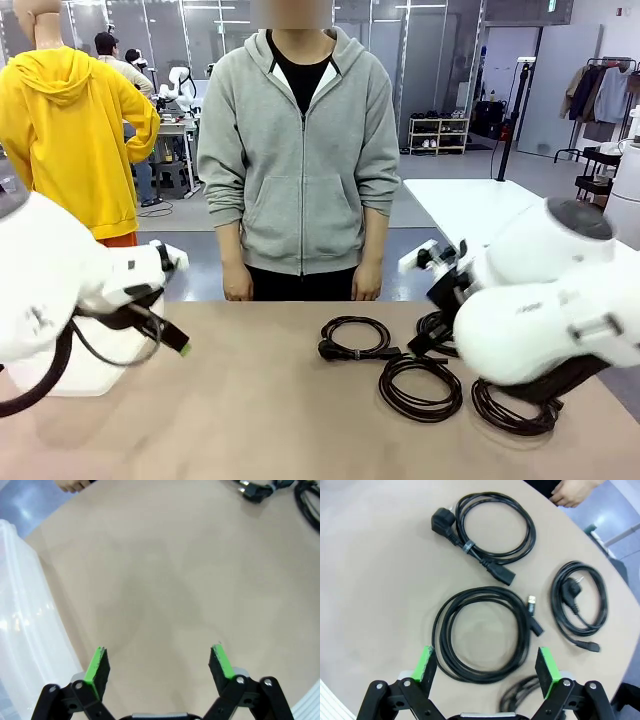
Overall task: Organize and store the cables.
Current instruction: Place the Power Cable into the Organizing box.
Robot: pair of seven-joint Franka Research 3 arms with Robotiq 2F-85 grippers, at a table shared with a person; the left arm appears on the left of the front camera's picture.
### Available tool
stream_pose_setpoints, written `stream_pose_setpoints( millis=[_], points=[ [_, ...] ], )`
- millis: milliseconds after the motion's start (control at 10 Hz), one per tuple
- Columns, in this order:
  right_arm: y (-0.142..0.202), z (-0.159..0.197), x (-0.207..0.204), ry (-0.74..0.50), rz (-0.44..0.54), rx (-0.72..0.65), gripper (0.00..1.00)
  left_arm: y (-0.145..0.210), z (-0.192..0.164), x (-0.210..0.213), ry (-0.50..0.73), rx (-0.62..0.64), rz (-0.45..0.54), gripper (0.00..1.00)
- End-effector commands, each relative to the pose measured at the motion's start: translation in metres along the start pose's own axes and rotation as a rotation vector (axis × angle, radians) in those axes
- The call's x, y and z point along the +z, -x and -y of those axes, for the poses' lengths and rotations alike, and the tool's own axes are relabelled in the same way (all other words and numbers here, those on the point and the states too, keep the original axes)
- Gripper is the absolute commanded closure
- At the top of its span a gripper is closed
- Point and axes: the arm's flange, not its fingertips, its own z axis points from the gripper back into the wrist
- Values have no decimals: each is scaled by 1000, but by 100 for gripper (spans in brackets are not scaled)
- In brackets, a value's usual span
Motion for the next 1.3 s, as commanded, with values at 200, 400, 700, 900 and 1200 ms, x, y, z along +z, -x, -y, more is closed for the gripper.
stream_pose_setpoints(
  millis=[200,400,700,900,1200],
  points=[
    [38,79,93,-195,53,46,0,13,-92,119,125,53,32,0],
    [82,107,141,-262,166,50,0,50,-129,160,146,73,80,0],
    [144,130,181,-314,259,-64,0,110,-162,204,153,134,230,0],
    [171,146,196,-294,316,-149,0,141,-178,223,138,164,262,0],
    [176,147,207,-253,292,-168,0,162,-184,234,122,234,325,0]
  ],
)
